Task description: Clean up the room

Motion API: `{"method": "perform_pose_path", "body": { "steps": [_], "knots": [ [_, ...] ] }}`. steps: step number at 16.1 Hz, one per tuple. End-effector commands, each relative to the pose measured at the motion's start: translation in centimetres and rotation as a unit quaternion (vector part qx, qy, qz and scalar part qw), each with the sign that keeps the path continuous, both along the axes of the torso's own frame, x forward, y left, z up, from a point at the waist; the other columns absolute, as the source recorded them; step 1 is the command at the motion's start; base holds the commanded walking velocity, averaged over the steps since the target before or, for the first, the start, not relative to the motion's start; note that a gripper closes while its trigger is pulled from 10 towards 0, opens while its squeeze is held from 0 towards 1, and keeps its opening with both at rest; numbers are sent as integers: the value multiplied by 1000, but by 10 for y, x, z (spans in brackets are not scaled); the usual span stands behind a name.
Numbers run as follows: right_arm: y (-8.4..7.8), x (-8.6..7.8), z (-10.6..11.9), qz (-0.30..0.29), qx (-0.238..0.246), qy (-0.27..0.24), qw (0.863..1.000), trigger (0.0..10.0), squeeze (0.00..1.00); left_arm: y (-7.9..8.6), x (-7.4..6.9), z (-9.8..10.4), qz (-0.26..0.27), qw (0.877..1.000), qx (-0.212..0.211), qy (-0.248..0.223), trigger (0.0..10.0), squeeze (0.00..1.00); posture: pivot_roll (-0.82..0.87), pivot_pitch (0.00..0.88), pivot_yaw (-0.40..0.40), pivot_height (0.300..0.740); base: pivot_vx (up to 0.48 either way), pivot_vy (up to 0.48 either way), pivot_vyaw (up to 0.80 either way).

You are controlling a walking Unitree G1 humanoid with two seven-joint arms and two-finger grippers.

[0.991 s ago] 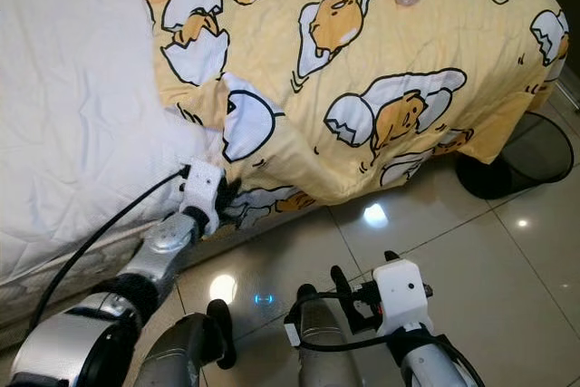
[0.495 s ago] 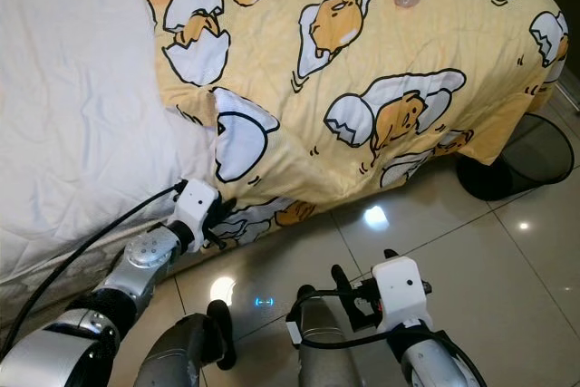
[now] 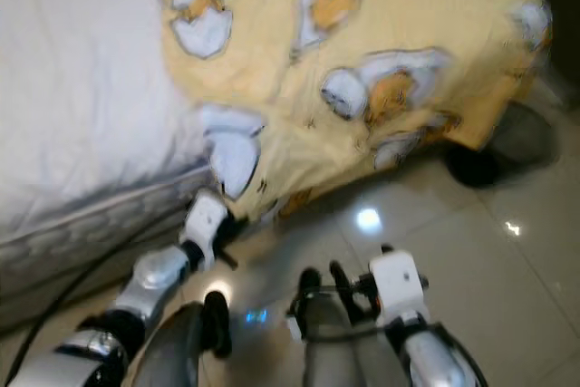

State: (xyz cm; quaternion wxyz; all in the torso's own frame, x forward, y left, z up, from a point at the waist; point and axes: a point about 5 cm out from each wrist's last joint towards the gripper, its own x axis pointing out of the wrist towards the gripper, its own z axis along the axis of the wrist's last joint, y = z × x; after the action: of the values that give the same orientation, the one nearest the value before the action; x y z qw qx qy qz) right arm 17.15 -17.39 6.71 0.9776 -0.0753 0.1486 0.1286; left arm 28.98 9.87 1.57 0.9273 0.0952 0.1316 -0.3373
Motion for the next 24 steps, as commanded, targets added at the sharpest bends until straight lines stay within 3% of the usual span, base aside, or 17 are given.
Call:
{"method": "perform_pose_path", "body": {
  "steps": [1, 4, 5, 6, 8, 9, 10, 11, 12, 14, 17, 18, 19, 21, 22, 23, 24],
  "knots": [
    [-4, -5, -8, 3, -9, 23, 1000, 10000, 0, -36, -39, -27, -129, 990, 54, 34, 10000, 0, -319, 270, -23, 740, 0, 0, 0],
    [-2, 1, -10, 9, -10, 23, 1000, 10000, 0, -61, -76, -53, -230, 961, 140, 63, 10000, 0, -321, 251, -27, 740, 0, 0, 0],
    [-1, 3, -10, 11, -10, 20, 1000, 10000, 0, -62, -75, -54, -227, 959, 163, 54, 10000, 184, -323, 249, -27, 740, 0, 0, 0],
    [-1, 4, -9, 11, -11, 17, 1000, 10000, 0, -61, -73, -53, -218, 961, 163, 51, 10000, 1000, -325, 240, -26, 740, 0, 0, 0],
    [-4, 15, -6, 2, -15, -3, 1000, 10000, 0, -47, -36, -25, -100, 991, 92, -13, 10000, 1000, -319, 198, -9, 740, 0, 0, 0],
    [-5, 25, 1, -10, -9, -26, 1000, 10000, 0, -31, -13, -3, 13, 999, -3, -30, 10000, 1000, -312, 185, -5, 740, 0, 0, 0],
    [-5, 36, 7, -21, -6, -46, 999, 10000, 0, -13, 5, 17, 94, 992, -64, -61, 10000, 1000, -297, 152, 2, 740, 0, 0, 0],
    [-5, 42, 8, -29, -5, -52, 998, 10000, 0, -6, 13, 27, 128, 986, -82, -76, 10000, 1000, -281, 126, 9, 740, 0, 0, 0],
    [-6, 60, 12, -51, 11, -70, 996, 10000, 0, 11, 30, 52, 194, 967, -114, -118, 10000, 1000, -246, 68, 23, 740, 0, 0, 0],
    [-5, 92, 29, -97, 73, -115, 986, 10000, 0, 34, 50, 86, 272, 938, -127, -171, 10000, 1000, -211, 0, 45, 740, 0, 0, 0],
    [-9, 114, 48, -126, 88, -169, 973, 10000, 0, 62, 55, 100, 336, 910, -163, -180, 10000, 1000, -201, 0, 70, 740, 0, -84, 0],
    [-9, 118, 51, -122, 47, -184, 974, 10000, 0, 76, 49, 94, 394, 885, -203, -146, 10000, 1000, -206, 0, 80, 740, 0, -439, 0],
    [-9, 120, 46, -121, 45, -171, 977, 10000, 0, 71, 44, 85, 404, 882, -210, -119, 10000, 1000, -206, 0, 81, 740, 0, -439, -600],
    [-6, 123, 39, -107, 47, -166, 979, 10000, 0, 44, 46, 84, 362, 905, -195, -112, 10000, 1000, -219, 0, 86, 740, 0, -439, -309],
    [-6, 123, 39, -109, 45, -171, 978, 10000, 0, 41, 47, 86, 358, 906, -193, -114, 10000, 1000, -219, 0, 86, 740, 0, -439, 0],
    [-7, 123, 40, -117, 18, -179, 977, 10000, 0, 34, 48, 91, 333, 920, -160, -131, 10000, 1000, -222, 0, 78, 740, 0, -439, 0],
    [-8, 121, 39, -124, 10, -179, 976, 10000, 1000, 32, 46, 91, 318, 928, -128, -145, 10000, 1000, -222, 0, 75, 740, 0, -439, 0]
  ]
}}
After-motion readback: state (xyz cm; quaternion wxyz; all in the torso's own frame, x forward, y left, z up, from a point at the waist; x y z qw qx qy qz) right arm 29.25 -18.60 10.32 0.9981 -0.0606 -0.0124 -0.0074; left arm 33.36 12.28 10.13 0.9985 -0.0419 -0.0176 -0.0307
